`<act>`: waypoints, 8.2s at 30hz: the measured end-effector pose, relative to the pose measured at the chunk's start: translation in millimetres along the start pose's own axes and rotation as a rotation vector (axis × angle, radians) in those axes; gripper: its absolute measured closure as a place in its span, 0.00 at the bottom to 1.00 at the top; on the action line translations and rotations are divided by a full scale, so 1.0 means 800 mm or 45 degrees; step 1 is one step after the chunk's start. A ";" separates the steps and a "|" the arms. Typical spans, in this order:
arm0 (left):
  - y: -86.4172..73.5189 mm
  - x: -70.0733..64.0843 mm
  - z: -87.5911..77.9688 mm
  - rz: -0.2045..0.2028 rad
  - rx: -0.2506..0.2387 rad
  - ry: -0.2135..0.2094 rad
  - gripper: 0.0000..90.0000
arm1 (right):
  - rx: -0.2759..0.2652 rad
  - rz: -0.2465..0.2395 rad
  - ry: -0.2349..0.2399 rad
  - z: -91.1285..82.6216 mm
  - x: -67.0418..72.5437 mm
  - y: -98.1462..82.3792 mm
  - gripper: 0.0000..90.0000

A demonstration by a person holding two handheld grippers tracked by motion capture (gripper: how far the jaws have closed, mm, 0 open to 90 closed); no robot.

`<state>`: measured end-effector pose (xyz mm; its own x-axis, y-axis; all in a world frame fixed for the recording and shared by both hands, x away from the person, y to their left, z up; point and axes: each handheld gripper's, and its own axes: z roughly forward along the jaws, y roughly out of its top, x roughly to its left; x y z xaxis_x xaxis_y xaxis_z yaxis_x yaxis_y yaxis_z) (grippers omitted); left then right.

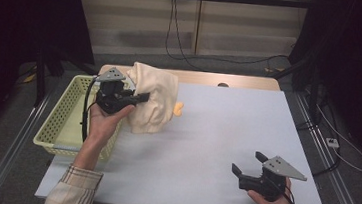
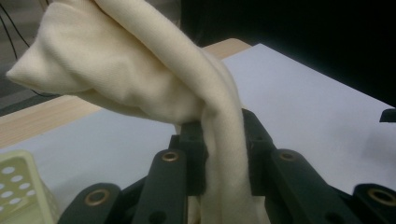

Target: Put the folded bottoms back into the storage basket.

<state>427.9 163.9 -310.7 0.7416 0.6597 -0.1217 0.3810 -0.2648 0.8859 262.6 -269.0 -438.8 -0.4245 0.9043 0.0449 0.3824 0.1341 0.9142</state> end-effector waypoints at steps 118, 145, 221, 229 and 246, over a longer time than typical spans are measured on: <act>-0.069 0.120 -0.141 -0.199 0.049 0.166 0.83 | -0.001 -0.010 0.016 0.000 0.003 0.001 0.08; -0.098 0.146 -0.102 -0.286 0.153 0.094 0.83 | 0.013 -0.009 0.016 0.000 0.002 0.000 0.09; -0.112 0.166 -0.066 -0.252 0.322 0.384 0.79 | 0.024 -0.003 0.019 0.002 0.004 0.000 0.08; -0.113 0.170 -0.063 -0.257 0.353 0.420 0.78 | 0.024 -0.003 0.020 0.001 0.004 0.000 0.08; -0.120 0.177 -0.058 -0.287 0.449 0.502 0.78 | 0.025 -0.003 0.019 0.001 0.004 -0.001 0.08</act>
<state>470.7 315.7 -392.0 0.3846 0.9215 -0.0545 0.7169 -0.2610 0.6465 261.7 -265.6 -439.4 -0.4378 0.8977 0.0488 0.3973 0.1445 0.9062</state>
